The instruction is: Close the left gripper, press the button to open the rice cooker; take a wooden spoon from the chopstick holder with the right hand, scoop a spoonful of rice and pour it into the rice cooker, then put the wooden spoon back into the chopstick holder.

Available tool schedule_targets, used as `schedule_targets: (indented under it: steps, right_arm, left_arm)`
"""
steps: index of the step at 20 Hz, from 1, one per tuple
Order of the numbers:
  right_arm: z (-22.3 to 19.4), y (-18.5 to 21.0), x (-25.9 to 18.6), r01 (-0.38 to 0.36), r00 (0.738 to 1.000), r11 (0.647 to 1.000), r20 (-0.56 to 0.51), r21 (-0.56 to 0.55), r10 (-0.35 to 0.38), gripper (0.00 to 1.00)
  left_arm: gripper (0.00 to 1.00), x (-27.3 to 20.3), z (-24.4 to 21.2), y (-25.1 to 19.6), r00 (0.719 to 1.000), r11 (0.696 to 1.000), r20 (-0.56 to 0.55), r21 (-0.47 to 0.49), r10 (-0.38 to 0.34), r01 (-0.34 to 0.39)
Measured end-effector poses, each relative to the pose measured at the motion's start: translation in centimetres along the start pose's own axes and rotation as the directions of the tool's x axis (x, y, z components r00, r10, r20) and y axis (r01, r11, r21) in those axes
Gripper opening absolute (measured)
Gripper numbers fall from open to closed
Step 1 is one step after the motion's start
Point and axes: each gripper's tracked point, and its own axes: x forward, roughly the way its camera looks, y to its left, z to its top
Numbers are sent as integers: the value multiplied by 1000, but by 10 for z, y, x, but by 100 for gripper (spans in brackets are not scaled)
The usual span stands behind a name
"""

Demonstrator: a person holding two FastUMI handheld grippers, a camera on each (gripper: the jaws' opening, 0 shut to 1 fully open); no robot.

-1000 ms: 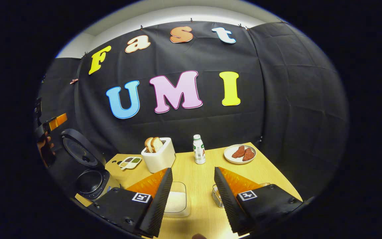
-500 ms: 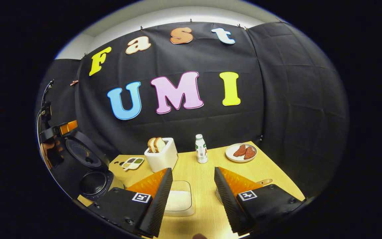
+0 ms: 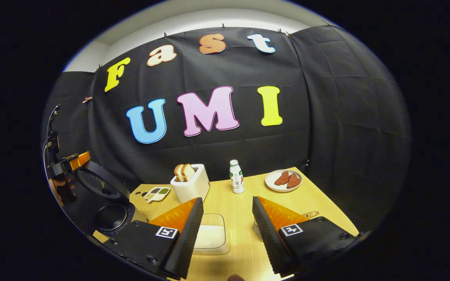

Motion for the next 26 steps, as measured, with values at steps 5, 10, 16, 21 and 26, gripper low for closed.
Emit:
schedule_targets:
  steps: [5,10,16,21,26]
  right_arm:
    - [-8,1,1,-11,1000,999,-27,-34,10,80]
    - [-12,9,0,-40,999,999,-36,-28,39,80]
    - [-19,13,-2,-63,997,998,-56,-25,62,80]
    - [-20,13,-2,-70,996,997,-61,-34,67,80]
    - [-28,11,0,-64,995,998,-79,-24,62,80]
  left_arm:
    - [93,-34,-18,-2,999,1000,-28,-3,22,-22]
    - [94,-70,-49,-6,997,999,-64,-15,37,-38]
    - [92,-105,-104,-12,991,998,-128,-27,47,-51]
    - [93,-121,-157,-14,976,996,-209,-57,53,-66]
    - [93,-122,-172,-18,974,995,-215,-51,74,-87]
